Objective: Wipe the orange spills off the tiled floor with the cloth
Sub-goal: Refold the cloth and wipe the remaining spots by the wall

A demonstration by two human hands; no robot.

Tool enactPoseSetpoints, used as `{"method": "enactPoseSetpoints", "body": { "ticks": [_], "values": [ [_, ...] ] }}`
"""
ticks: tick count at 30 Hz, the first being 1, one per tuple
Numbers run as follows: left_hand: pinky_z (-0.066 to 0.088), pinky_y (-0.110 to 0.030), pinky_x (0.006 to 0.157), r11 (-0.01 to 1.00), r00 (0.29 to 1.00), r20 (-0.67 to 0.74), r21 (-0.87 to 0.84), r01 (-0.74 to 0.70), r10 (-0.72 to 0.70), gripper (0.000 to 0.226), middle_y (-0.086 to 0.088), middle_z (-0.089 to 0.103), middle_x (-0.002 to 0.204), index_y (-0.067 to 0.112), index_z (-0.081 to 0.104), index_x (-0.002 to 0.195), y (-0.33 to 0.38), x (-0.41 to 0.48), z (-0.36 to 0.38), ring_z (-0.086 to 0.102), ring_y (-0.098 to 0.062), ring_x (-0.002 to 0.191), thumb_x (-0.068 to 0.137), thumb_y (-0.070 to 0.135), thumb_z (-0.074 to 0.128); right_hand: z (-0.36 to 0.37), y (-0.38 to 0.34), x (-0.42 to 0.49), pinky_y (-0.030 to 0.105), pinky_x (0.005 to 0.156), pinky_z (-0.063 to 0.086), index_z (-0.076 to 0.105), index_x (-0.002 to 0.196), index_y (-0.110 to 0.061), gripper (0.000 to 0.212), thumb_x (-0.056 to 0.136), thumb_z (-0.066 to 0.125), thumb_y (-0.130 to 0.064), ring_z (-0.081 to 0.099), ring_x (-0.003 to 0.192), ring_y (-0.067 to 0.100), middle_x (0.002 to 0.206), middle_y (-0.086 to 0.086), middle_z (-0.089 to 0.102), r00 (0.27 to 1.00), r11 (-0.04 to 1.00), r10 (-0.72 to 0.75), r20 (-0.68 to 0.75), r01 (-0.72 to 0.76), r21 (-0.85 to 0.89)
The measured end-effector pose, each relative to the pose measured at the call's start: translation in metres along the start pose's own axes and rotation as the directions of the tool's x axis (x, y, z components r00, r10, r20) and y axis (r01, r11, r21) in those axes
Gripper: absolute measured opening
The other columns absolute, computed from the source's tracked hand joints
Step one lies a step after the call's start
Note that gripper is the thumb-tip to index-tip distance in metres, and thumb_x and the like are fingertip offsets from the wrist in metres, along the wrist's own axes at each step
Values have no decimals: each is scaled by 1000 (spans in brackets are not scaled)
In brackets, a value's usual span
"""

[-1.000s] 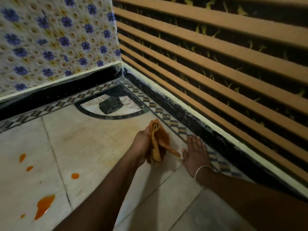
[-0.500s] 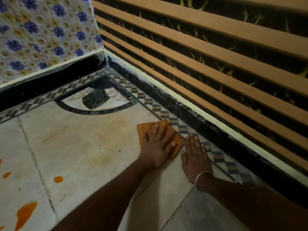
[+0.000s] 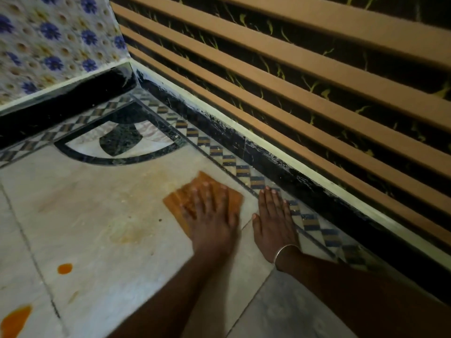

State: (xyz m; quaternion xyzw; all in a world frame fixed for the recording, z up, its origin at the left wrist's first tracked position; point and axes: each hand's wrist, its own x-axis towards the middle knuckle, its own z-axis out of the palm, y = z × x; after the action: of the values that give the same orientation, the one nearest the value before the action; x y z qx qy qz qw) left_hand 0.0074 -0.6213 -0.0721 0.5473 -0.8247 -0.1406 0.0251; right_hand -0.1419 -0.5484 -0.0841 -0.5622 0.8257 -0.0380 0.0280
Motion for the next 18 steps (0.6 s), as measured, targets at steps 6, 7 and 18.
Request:
{"method": "enactPoseSetpoints", "body": {
  "ticks": [6,7,18],
  "values": [
    [-13,-64,123,946,949,47,75,-314,312,68,-4,-17,172,42,-7,163,17,57,-4,-21,-31,158,102,70,7,0,-1,1,43,125,2,5,158,-7,68,99,8,-41,-2,154,24,166,13,0,1000,1000,-8,-8,8,0],
    [-12,-63,123,947,951,54,88,-309,305,69,-4,-16,173,41,-6,163,9,73,-10,-19,-31,158,101,71,6,1,-1,1,43,125,2,5,158,-7,68,98,8,-41,-1,154,24,166,13,1,1000,1000,-11,-8,11,-1],
    [-17,-60,123,999,999,-4,-29,32,-32,66,-5,-23,169,36,-12,162,-17,-11,-8,-25,-35,155,104,64,4,-2,-1,4,44,123,5,10,157,-5,70,97,5,-42,4,153,27,165,15,7,999,1000,-20,43,20,-8]
  ]
}}
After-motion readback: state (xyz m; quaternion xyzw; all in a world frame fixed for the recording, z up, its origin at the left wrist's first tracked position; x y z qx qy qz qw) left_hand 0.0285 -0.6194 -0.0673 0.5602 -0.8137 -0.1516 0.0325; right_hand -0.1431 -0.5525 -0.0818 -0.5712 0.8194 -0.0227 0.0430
